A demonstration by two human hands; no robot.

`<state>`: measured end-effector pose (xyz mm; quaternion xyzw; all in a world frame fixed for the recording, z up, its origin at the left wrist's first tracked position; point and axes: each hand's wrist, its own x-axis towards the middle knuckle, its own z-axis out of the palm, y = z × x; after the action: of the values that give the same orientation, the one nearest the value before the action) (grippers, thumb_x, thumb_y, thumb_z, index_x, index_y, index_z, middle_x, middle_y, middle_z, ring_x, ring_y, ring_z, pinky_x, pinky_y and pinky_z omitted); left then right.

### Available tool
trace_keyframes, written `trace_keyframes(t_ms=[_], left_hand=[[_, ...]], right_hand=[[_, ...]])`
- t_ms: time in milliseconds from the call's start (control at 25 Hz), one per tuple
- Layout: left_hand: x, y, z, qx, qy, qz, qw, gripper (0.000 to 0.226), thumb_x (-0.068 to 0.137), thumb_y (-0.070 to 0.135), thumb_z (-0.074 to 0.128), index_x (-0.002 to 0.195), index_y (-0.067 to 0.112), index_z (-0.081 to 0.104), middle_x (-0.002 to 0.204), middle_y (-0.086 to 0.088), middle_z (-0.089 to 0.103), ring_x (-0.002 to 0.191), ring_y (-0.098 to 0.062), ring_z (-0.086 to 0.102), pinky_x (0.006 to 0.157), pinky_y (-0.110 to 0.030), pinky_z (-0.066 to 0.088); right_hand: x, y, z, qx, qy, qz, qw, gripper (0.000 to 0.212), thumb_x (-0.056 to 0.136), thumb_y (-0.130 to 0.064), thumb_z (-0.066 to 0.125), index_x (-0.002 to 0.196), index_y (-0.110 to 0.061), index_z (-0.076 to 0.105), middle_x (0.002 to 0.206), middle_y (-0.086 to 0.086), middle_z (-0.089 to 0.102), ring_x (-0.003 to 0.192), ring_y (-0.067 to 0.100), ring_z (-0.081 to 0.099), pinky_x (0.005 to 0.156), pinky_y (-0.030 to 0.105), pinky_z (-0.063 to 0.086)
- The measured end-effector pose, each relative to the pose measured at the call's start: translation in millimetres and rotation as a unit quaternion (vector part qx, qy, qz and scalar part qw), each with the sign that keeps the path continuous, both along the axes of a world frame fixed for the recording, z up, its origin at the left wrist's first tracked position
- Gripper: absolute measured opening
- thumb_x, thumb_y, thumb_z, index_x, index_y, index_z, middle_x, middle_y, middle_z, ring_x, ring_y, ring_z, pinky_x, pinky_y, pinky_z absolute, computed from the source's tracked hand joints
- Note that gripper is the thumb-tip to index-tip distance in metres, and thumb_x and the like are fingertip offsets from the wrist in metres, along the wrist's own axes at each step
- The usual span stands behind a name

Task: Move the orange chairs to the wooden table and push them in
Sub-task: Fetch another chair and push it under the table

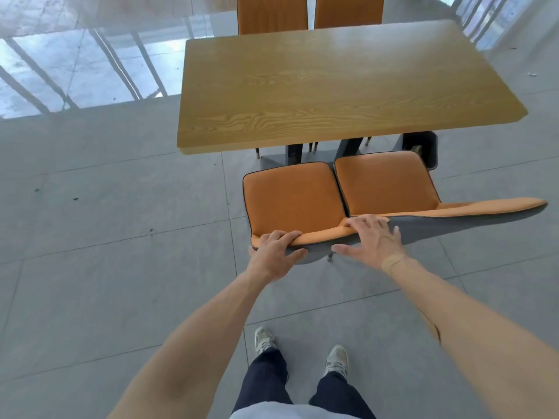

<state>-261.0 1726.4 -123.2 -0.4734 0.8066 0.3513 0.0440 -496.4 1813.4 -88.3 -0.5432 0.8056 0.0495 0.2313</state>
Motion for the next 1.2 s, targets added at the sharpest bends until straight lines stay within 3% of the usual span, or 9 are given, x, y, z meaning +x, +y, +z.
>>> trace_keyframes(t_ms=[120,240,400,640,880,1200], left_hand=[[-3,2,-3,-0.006,0.007,0.028,1.000,0.060,0.078,0.078,0.040,0.132,0.053,0.041,0.136,0.014,0.045,0.130,-0.017,0.031,0.106,-0.055,0.026],[-8,3,-3,-0.013,0.006,0.051,0.999,0.066,0.073,0.083,0.047,0.130,0.050,0.045,0.134,0.014,0.047,0.128,-0.016,0.031,0.106,-0.053,0.025],[-10,-2,-8,-0.002,0.065,0.073,0.995,0.059,0.075,0.075,0.059,0.124,0.043,0.055,0.126,0.019,0.051,0.124,-0.014,0.030,0.095,-0.038,0.025],[3,-17,-3,0.021,0.052,0.050,0.997,0.063,0.067,0.084,0.050,0.117,0.046,0.055,0.124,0.021,0.052,0.118,-0.012,0.031,0.101,-0.049,0.028],[5,-11,-7,-0.007,0.066,0.048,0.997,0.061,0.073,0.079,0.053,0.122,0.043,0.054,0.125,0.018,0.052,0.119,-0.016,0.029,0.087,-0.032,0.024],[5,-15,-7,-0.001,0.029,0.030,0.999,0.066,0.068,0.088,0.044,0.122,0.049,0.049,0.128,0.019,0.049,0.122,-0.017,0.031,0.098,-0.050,0.029]], right_hand=[[-7,-3,-6,-0.003,0.001,0.023,1.000,0.085,0.063,-0.094,0.031,0.130,-0.043,0.039,0.143,-0.004,0.039,0.137,0.024,0.026,0.110,0.066,0.021],[-11,-8,-11,-0.013,-0.007,0.038,0.999,0.087,0.062,-0.094,0.027,0.130,-0.043,0.041,0.142,-0.005,0.043,0.137,0.022,0.027,0.110,0.068,0.019],[-13,-6,-15,-0.041,-0.004,0.036,0.999,0.087,0.063,-0.095,0.026,0.127,-0.040,0.045,0.137,-0.006,0.049,0.134,0.021,0.033,0.108,0.070,0.019],[3,-9,-17,-0.069,-0.002,0.029,0.997,0.088,0.063,-0.096,0.021,0.126,-0.040,0.047,0.134,-0.006,0.052,0.131,0.021,0.037,0.108,0.070,0.021],[2,-7,-19,-0.068,-0.004,0.030,0.997,0.086,0.065,-0.094,0.025,0.127,-0.039,0.046,0.136,-0.006,0.050,0.132,0.022,0.035,0.109,0.070,0.019],[1,-10,-13,-0.027,-0.004,0.026,0.999,0.081,0.070,-0.091,0.034,0.133,-0.041,0.041,0.141,-0.007,0.045,0.138,0.021,0.029,0.109,0.067,0.019]])
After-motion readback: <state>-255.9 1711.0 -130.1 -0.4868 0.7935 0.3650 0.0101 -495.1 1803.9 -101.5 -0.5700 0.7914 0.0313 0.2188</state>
